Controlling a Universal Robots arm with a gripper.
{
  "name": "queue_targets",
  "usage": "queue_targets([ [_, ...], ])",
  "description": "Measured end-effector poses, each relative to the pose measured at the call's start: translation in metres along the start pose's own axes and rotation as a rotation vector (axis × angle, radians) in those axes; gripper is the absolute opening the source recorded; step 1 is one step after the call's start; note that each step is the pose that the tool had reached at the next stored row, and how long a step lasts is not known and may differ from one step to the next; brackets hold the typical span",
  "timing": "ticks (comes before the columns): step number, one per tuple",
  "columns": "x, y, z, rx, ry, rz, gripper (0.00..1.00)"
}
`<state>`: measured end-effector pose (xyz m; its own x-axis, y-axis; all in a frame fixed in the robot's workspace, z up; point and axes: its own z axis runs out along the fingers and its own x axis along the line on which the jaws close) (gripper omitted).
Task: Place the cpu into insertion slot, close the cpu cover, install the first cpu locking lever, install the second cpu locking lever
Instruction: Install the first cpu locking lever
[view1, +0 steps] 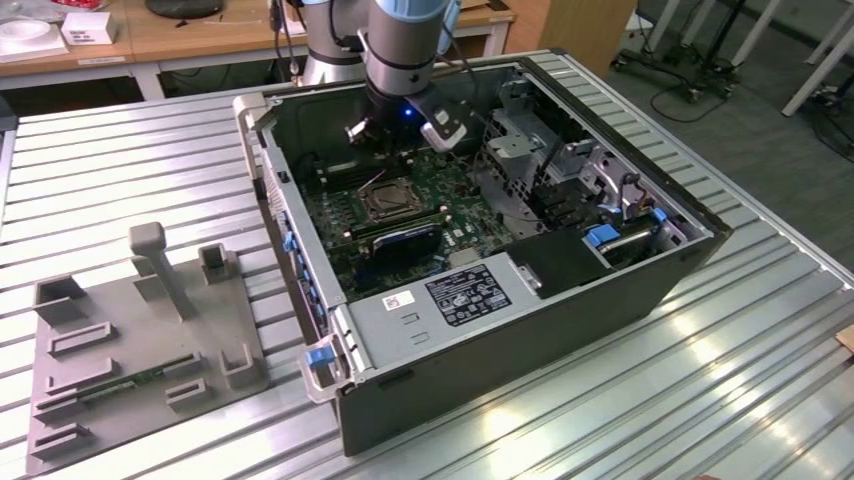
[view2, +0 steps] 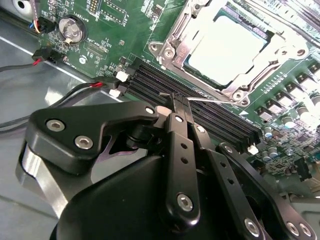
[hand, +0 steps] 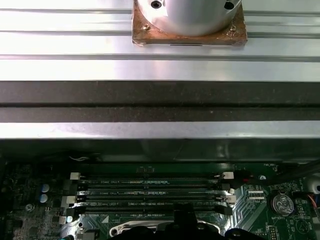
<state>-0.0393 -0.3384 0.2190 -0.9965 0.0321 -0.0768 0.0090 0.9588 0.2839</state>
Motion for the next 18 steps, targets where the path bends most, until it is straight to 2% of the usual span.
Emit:
queue_targets([
  [18,0.0003,-0.001,0.0034,-0.0003,-0.0001,0.0,0.11],
])
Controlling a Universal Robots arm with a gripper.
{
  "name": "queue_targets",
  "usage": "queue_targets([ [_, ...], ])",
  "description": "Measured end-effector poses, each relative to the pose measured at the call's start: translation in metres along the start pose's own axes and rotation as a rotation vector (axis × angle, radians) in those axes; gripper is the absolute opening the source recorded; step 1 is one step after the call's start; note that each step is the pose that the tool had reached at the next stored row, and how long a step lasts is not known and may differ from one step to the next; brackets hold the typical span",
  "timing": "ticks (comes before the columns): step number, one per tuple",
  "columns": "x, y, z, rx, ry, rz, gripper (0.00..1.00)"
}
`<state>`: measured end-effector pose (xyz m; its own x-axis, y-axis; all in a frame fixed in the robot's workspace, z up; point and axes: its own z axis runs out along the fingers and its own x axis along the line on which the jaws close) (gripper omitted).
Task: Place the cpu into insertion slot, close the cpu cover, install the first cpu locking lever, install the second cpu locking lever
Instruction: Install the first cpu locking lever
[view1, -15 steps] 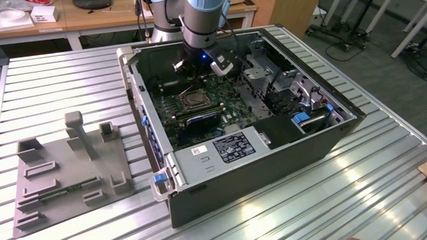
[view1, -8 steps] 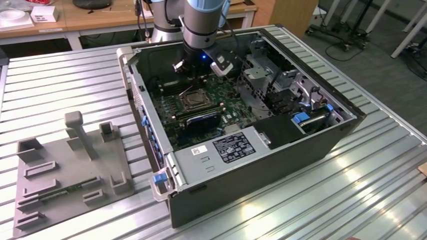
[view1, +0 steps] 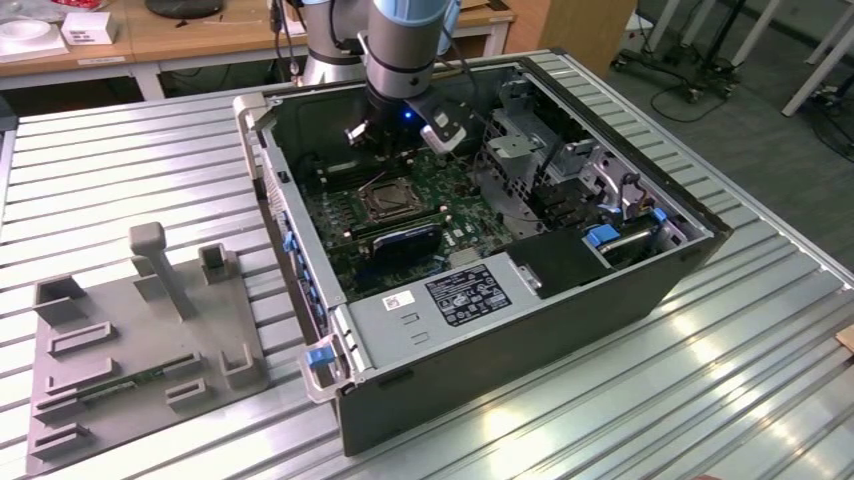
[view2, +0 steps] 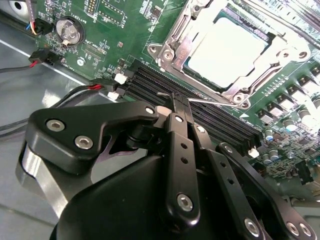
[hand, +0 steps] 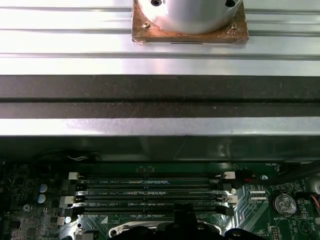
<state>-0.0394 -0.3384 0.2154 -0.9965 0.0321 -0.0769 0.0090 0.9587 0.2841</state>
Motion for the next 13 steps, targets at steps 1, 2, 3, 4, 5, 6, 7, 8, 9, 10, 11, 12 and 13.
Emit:
queue_targets([
  [1,0.0,-0.0001,0.0004,0.0,0.0,0.0,0.11],
  [2,0.0001,-0.0002,0.0006,0.0003,0.0002,0.0,0.11],
  [3,0.0001,-0.0002,0.0006,0.0004,0.0002,0.0,0.11],
  [4,0.0001,-0.0002,0.0006,0.0005,0.0003,0.0,0.11],
  [5,0.0001,-0.0002,0.0006,0.0005,0.0003,0.0,0.11],
  [6,0.0001,-0.0002,0.0006,0.0004,0.0002,0.0,0.11],
  [7,0.0001,-0.0002,0.0007,0.0002,0.0001,0.0,0.11],
  [8,0.0001,-0.0002,0.0007,0.0003,0.0002,0.0,0.11],
  [9,0.0001,-0.0003,0.0007,0.0004,0.0002,0.0,0.11],
  [10,0.0001,-0.0003,0.0007,0.0003,0.0002,0.0,0.11],
  [11,0.0001,-0.0003,0.0009,0.0002,0.0001,0.0,0.11],
  [12,0.0001,-0.0004,0.0012,0.0001,0.0,0.0,0.11],
  [13,0.0001,-0.0005,0.0015,0.0001,0.0,0.0,0.11],
])
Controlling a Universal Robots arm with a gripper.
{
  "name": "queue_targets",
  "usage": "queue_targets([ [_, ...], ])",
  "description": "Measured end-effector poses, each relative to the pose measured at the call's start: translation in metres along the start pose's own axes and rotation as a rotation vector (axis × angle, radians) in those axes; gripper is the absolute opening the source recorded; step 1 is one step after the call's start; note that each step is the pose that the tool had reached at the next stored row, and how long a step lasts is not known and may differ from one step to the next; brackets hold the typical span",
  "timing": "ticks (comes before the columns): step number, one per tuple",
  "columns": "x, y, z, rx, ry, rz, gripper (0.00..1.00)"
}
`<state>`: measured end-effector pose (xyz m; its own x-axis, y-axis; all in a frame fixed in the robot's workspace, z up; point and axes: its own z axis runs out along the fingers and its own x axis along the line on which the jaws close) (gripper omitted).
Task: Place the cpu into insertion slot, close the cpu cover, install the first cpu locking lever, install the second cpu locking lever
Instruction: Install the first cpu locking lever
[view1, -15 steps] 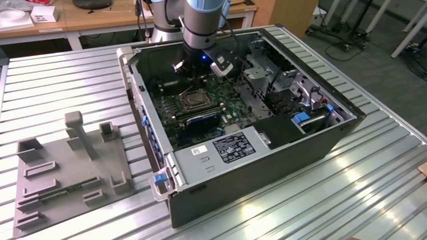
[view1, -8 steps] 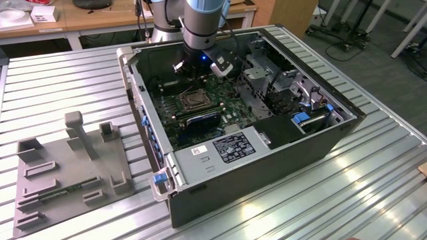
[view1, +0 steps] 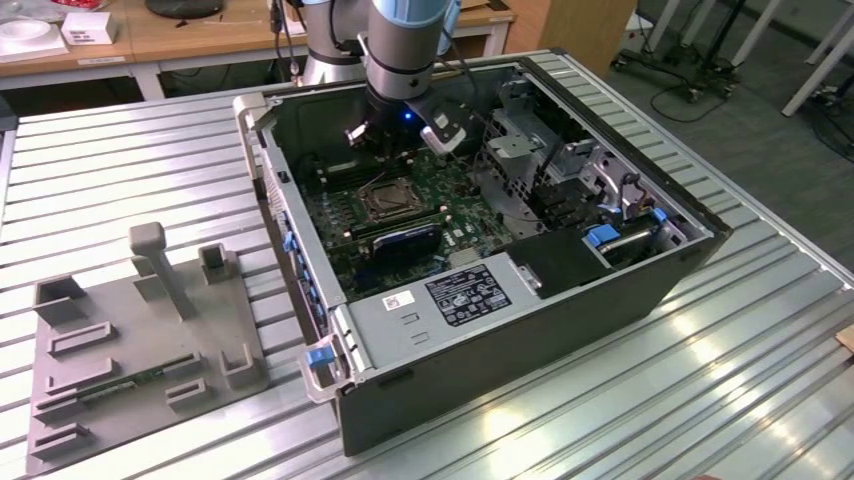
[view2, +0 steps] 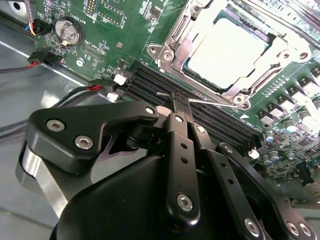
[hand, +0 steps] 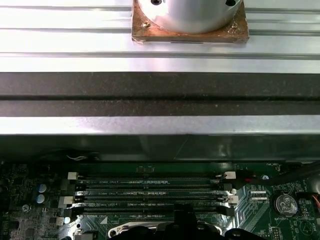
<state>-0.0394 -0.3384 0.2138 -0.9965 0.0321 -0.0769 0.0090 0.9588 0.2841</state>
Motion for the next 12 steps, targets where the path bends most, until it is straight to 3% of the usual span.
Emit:
queue_targets([
  [12,-0.0047,0.0006,0.002,0.0003,0.0001,0.0,0.11],
])
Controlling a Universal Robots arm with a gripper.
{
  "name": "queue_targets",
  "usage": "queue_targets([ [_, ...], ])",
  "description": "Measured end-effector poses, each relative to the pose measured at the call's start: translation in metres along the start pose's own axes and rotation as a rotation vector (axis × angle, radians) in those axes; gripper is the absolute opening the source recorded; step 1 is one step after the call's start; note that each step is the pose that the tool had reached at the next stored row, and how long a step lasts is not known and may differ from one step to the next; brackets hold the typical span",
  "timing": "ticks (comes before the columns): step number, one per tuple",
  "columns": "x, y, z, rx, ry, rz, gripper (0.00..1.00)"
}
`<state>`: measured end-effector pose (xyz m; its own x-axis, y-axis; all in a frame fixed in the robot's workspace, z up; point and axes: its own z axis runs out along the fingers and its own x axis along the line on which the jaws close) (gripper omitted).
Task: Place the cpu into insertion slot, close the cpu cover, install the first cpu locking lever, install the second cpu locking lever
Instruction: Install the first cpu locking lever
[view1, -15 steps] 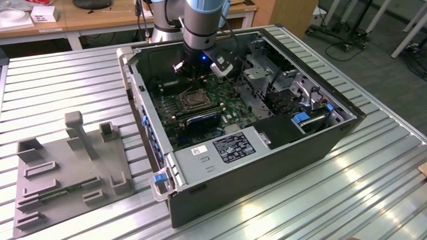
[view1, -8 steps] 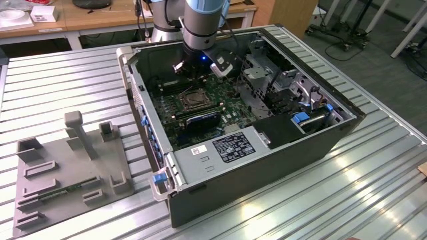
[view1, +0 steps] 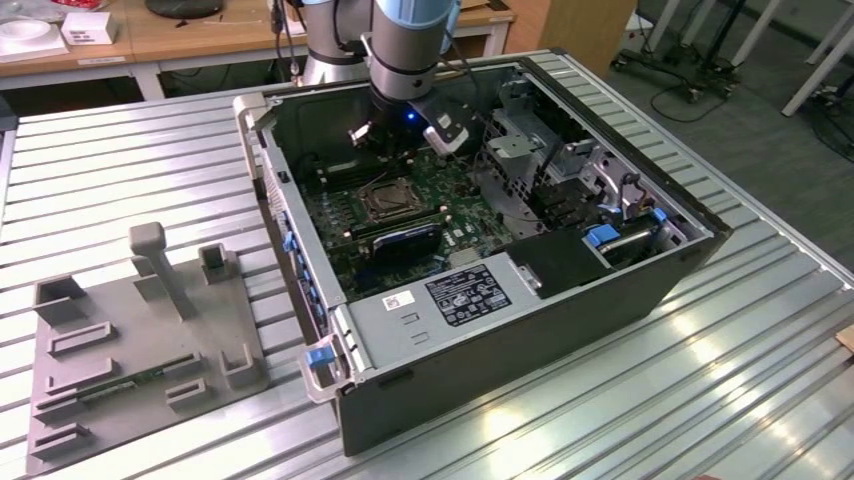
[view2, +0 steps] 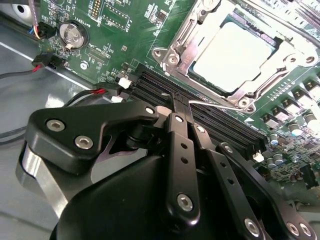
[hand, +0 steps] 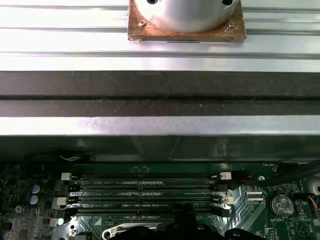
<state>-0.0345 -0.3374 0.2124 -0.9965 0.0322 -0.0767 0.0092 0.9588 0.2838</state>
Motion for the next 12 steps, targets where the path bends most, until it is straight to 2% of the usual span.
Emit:
queue_targets([
  [12,0.0003,0.0003,0.0017,0.0,0.0,0.0,0.11],
])
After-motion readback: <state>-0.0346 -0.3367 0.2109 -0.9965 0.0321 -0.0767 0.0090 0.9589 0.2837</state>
